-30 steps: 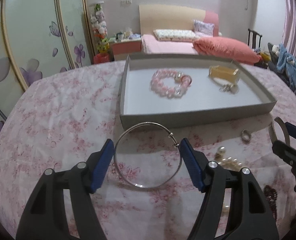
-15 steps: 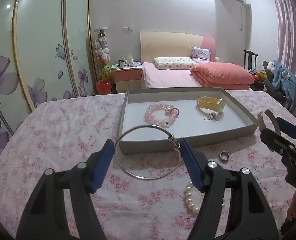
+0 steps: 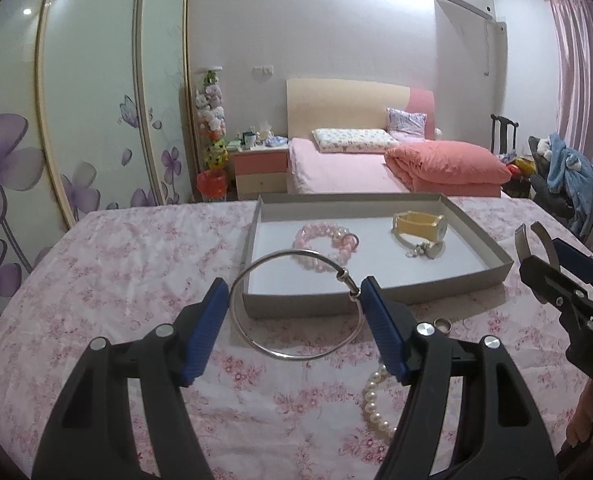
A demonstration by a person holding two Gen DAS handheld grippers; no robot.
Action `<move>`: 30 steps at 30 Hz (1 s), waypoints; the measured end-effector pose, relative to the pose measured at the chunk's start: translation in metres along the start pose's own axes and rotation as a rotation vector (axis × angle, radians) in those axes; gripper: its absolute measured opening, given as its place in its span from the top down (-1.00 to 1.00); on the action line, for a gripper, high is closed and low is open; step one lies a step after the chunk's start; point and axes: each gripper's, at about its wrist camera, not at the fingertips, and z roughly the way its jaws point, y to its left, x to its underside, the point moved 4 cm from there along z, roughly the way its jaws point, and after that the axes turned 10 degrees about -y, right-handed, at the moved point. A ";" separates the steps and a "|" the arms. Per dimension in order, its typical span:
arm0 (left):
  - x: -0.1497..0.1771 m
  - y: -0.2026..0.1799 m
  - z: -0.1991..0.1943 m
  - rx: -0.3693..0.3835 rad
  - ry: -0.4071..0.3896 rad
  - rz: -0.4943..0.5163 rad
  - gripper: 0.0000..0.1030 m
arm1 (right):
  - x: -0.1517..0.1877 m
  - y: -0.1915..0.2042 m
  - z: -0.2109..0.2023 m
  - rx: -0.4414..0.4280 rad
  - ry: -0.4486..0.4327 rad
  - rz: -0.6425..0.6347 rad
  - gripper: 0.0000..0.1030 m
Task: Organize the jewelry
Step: 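Carry bangle into grey tray with left tool while right tool sets cuff there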
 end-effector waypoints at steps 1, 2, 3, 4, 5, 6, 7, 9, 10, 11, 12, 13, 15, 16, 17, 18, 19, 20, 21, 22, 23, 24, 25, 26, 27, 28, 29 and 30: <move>-0.002 0.000 -0.002 -0.006 -0.011 -0.001 -0.28 | -0.002 0.001 -0.002 0.006 -0.017 -0.006 -0.30; -0.004 0.000 -0.005 -0.016 -0.028 -0.002 -0.28 | -0.003 0.002 -0.004 0.010 -0.030 -0.010 -0.30; -0.006 0.000 -0.007 -0.023 -0.040 -0.003 -0.28 | -0.006 0.003 -0.006 0.017 -0.049 -0.014 -0.30; -0.008 -0.001 -0.011 -0.035 -0.059 -0.004 -0.28 | -0.007 0.004 -0.007 0.023 -0.063 -0.017 -0.30; -0.010 -0.002 -0.014 -0.044 -0.075 -0.003 -0.29 | -0.010 0.005 -0.009 0.034 -0.087 -0.024 -0.30; -0.013 -0.002 -0.016 -0.052 -0.090 -0.002 -0.28 | -0.012 0.006 -0.010 0.040 -0.100 -0.028 -0.30; -0.015 -0.004 -0.019 -0.061 -0.106 0.001 -0.29 | -0.014 0.007 -0.012 0.050 -0.122 -0.033 -0.31; -0.018 -0.007 -0.024 -0.073 -0.132 0.004 -0.29 | -0.018 0.008 -0.014 0.067 -0.153 -0.040 -0.31; -0.020 -0.008 -0.026 -0.079 -0.146 0.006 -0.29 | -0.020 0.009 -0.015 0.077 -0.170 -0.044 -0.31; -0.022 -0.009 -0.028 -0.085 -0.156 0.006 -0.28 | -0.022 0.009 -0.016 0.088 -0.185 -0.047 -0.31; -0.023 -0.010 -0.029 -0.091 -0.166 0.005 -0.28 | -0.023 0.009 -0.016 0.095 -0.195 -0.049 -0.31; -0.024 -0.011 -0.030 -0.094 -0.172 0.006 -0.28 | -0.025 0.008 -0.016 0.107 -0.212 -0.050 -0.31; -0.026 -0.012 -0.031 -0.100 -0.181 0.007 -0.28 | -0.027 0.006 -0.016 0.121 -0.230 -0.048 -0.31; -0.026 -0.013 -0.031 -0.105 -0.185 0.006 -0.28 | -0.029 0.005 -0.015 0.128 -0.240 -0.045 -0.31; -0.027 -0.014 -0.030 -0.106 -0.186 0.006 -0.29 | -0.030 0.004 -0.014 0.134 -0.245 -0.044 -0.31; -0.028 -0.014 -0.030 -0.107 -0.187 0.005 -0.28 | -0.030 0.003 -0.013 0.139 -0.251 -0.044 -0.31; -0.029 -0.015 -0.029 -0.111 -0.189 0.005 -0.28 | -0.031 0.003 -0.011 0.145 -0.259 -0.046 -0.31; -0.029 -0.016 -0.028 -0.112 -0.189 0.007 -0.28 | -0.032 0.003 -0.009 0.148 -0.264 -0.048 -0.31; -0.030 -0.016 -0.028 -0.114 -0.191 0.006 -0.28 | -0.033 0.002 -0.008 0.152 -0.269 -0.050 -0.31; -0.031 -0.018 -0.027 -0.118 -0.192 0.005 -0.28 | -0.033 0.001 -0.006 0.156 -0.275 -0.052 -0.31; -0.032 -0.020 -0.025 -0.119 -0.194 0.005 -0.28 | -0.033 0.002 -0.004 0.158 -0.279 -0.055 -0.31; -0.034 -0.021 -0.023 -0.123 -0.197 0.003 -0.28 | -0.034 0.002 -0.002 0.159 -0.283 -0.058 -0.31; -0.034 -0.021 -0.022 -0.125 -0.199 0.002 -0.28 | -0.034 0.003 -0.001 0.161 -0.287 -0.060 -0.31; -0.036 -0.022 -0.019 -0.126 -0.201 0.001 -0.28 | -0.036 0.003 0.003 0.164 -0.294 -0.065 -0.31; -0.038 -0.024 -0.016 -0.130 -0.203 0.001 -0.28 | -0.037 0.003 0.005 0.165 -0.299 -0.069 -0.31; -0.040 -0.024 -0.013 -0.132 -0.205 0.000 -0.28 | -0.038 0.003 0.008 0.168 -0.305 -0.073 -0.31; -0.042 -0.025 -0.010 -0.134 -0.208 -0.001 -0.28 | -0.040 0.002 0.010 0.171 -0.311 -0.075 -0.31; -0.043 -0.026 -0.007 -0.137 -0.210 -0.001 -0.28 | -0.041 0.002 0.013 0.174 -0.316 -0.075 -0.31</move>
